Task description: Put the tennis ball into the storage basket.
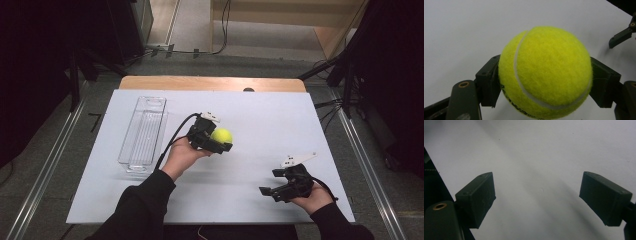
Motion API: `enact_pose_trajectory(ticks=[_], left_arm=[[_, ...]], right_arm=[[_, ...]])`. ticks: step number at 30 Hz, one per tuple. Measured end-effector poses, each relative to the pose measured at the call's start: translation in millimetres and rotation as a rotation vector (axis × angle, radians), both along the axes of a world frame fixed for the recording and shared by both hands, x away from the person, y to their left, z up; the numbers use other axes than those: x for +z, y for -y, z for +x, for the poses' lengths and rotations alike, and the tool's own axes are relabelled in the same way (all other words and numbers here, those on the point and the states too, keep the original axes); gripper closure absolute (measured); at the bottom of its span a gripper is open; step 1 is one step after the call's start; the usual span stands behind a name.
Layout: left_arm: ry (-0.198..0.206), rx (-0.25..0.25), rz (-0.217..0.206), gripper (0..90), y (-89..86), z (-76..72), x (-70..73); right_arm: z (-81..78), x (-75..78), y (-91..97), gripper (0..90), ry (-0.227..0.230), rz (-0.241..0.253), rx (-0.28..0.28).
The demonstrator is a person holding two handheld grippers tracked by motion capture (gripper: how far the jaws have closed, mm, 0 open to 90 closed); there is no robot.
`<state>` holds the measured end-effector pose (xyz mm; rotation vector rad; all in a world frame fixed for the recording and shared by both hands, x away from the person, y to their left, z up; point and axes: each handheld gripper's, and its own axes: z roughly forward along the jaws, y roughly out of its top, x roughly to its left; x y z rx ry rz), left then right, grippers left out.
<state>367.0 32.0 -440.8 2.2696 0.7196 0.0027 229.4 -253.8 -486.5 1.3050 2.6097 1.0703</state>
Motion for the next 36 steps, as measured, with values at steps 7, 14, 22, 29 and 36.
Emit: enact_pose_trajectory(ticks=[7,14,22,29,36], left_arm=[[0.004,-0.003,-0.002,25.5,-3.2,-3.8,8.8],[-0.004,-0.019,-0.004,25.5,-6.5,-6.3,17.7],[-0.014,-0.011,-0.007,25.5,-12.8,-6.0,22.6],[-0.004,-0.002,0.009,25.5,-19.2,-4.8,26.7],[-0.017,0.006,0.002,25.5,-26.4,-2.8,30.2]], right_arm=[[0.0,0.1,0.2,11.4,0.0,0.003,0.001],[0.1,-0.1,0.5,11.4,0.001,0.003,0.002],[-0.2,0.1,0.8,11.4,-0.001,0.002,0.001],[-0.4,0.4,0.8,11.4,0.001,0.0,0.002],[-0.2,0.4,0.6,11.4,0.001,0.0,0.002]])
